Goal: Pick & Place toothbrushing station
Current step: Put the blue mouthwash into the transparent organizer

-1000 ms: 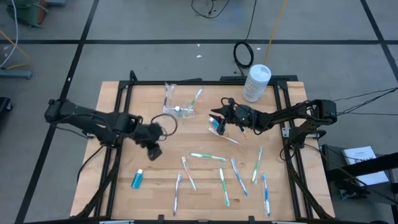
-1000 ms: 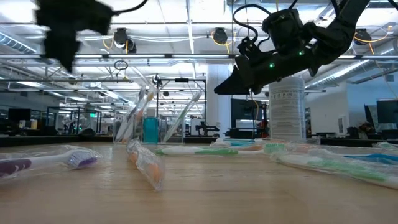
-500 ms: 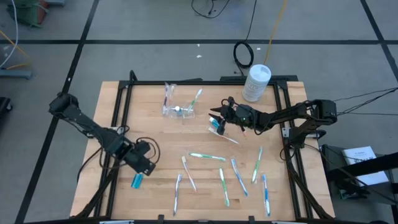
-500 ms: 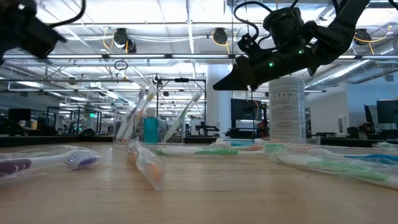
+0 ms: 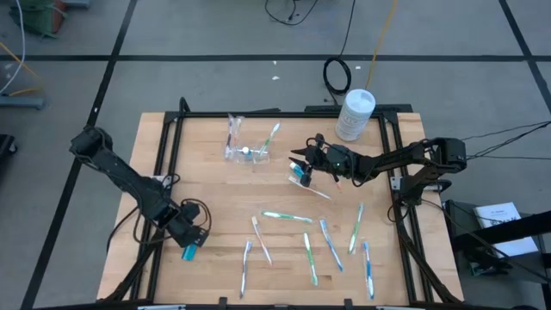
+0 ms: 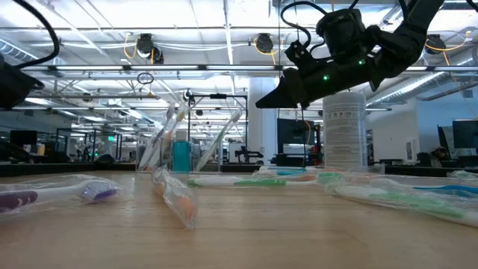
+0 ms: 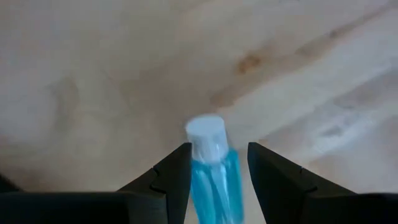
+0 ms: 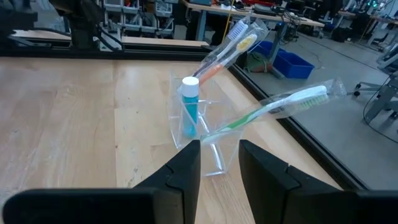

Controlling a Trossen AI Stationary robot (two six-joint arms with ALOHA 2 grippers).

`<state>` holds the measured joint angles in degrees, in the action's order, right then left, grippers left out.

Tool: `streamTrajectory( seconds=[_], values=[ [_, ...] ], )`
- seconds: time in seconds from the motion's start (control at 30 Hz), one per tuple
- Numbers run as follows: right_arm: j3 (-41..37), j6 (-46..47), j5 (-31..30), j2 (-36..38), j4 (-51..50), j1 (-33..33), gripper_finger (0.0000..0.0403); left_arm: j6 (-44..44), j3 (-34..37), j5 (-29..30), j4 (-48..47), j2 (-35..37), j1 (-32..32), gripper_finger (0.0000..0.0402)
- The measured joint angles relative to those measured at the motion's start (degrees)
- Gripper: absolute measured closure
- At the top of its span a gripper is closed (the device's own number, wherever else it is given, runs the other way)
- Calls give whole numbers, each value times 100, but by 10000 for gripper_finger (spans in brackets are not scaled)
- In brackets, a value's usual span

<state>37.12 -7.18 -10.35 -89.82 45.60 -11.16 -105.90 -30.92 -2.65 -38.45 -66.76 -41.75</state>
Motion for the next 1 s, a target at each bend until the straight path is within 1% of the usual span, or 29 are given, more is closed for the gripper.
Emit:
streamTrajectory(
  seconds=[0.17, 0.27, 0.33, 0.4, 0.57, 0.63, 0.7, 0.73, 0.83, 0.9, 1.0],
  values=[
    [0, 0, 0, 0, 0, 0, 298, -72, 384, 15, 591, 0, -2, 240],
    [0, 2, -2, 0, 0, 0, 298, 151, 592, -28, 1012, 12, -2, 241],
    [0, 1, -2, 0, 0, 0, 298, 290, 681, -63, 1109, 22, -2, 244],
    [0, 1, -3, 0, 0, 0, 298, 291, 682, -78, 1076, 17, -1, 258],
    [0, 2, -4, 0, -2, 0, 298, 114, 682, -72, 1072, 20, 0, 306],
    [0, 2, -4, 0, -1, 0, 298, 88, 681, 65, 1111, 21, -6, 316],
    [0, 2, -4, 0, -1, 0, 298, 167, 645, 256, 1112, 49, -5, 317],
    [0, 2, -4, 0, -2, 0, 298, 250, 599, 460, 1167, 61, 17, 317],
    [-2, 40, -5, 0, -4, 0, 298, 731, 349, 1498, 1334, 155, 178, 316],
    [0, 46, -6, 0, -4, -6, 298, 1236, 180, 1936, 1469, 270, 292, 316],
    [0, 46, -4, 0, -39, -10, 298, 2566, -152, 2777, 1703, 412, 571, 317]
  ],
)
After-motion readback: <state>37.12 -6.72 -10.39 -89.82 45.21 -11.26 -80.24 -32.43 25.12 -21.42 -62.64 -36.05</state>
